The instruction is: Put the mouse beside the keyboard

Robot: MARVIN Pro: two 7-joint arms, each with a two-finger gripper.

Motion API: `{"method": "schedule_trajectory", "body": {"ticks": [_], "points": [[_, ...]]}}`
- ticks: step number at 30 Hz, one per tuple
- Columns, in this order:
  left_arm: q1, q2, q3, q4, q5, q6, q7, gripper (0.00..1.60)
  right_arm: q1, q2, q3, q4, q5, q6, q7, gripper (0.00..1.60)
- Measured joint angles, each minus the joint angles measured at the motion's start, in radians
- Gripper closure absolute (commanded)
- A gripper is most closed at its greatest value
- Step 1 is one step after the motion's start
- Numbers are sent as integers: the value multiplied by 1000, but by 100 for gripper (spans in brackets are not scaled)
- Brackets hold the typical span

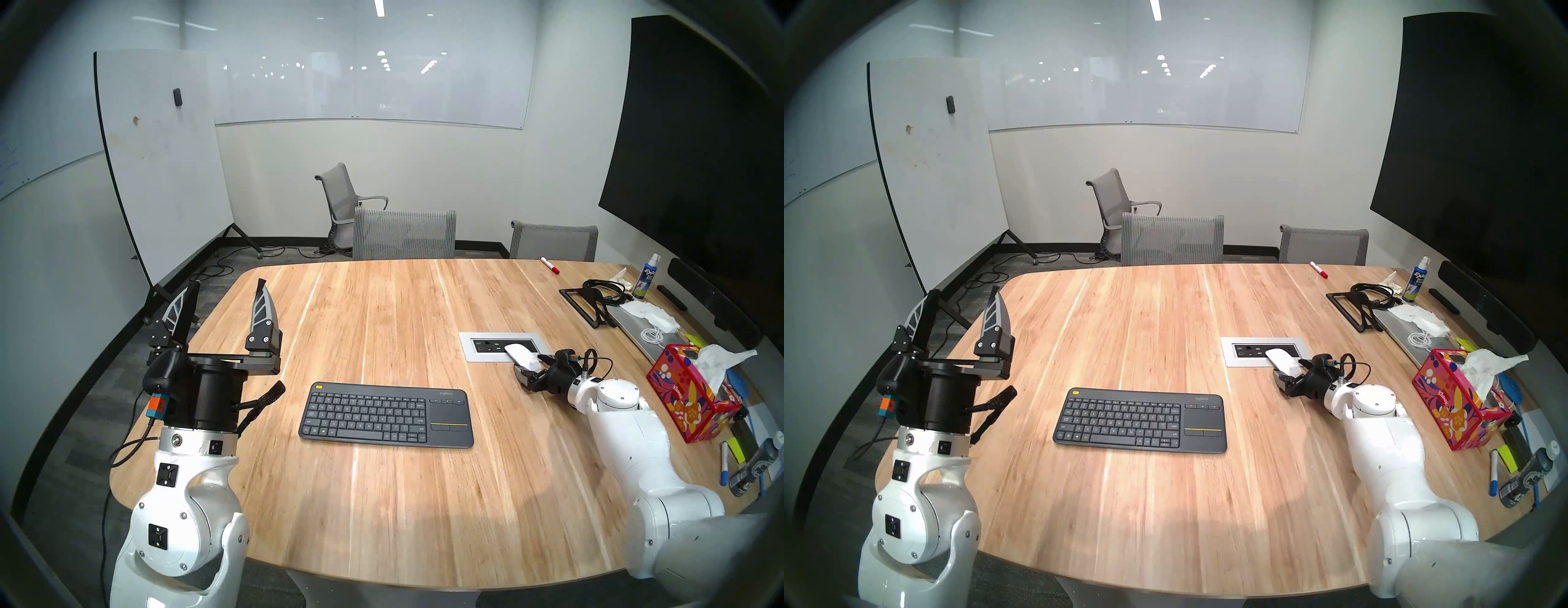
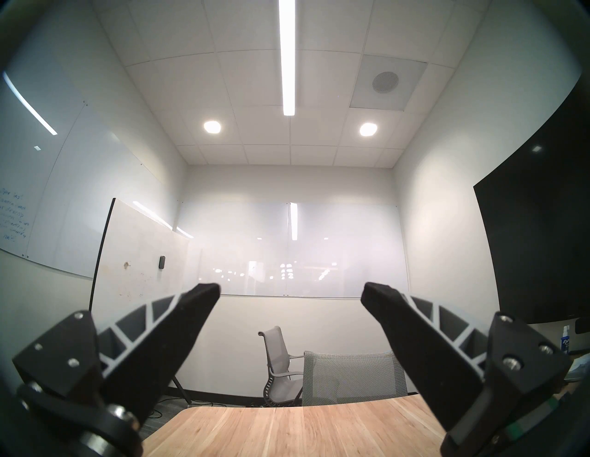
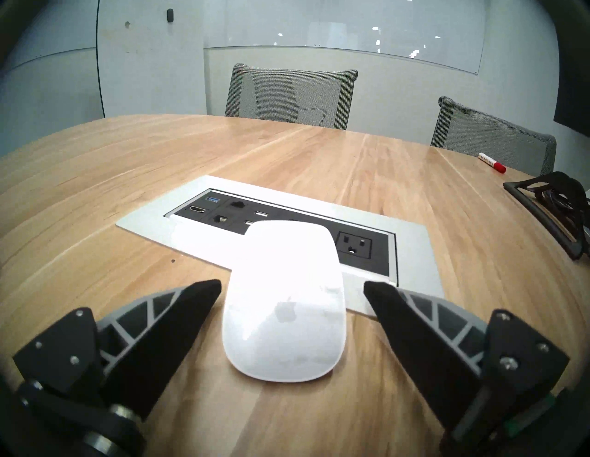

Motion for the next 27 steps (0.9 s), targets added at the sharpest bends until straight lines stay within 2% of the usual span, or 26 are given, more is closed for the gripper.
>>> {"method": "schedule_trajectory", "body": {"ticks": [18, 27], "points": [[0, 0, 0, 0, 0, 0, 0, 0, 114, 0, -49, 150, -22, -18, -8, 0], [0, 0, 0, 0, 0, 0, 0, 0, 164, 0, -61, 221, -27, -22, 14, 0]]}}
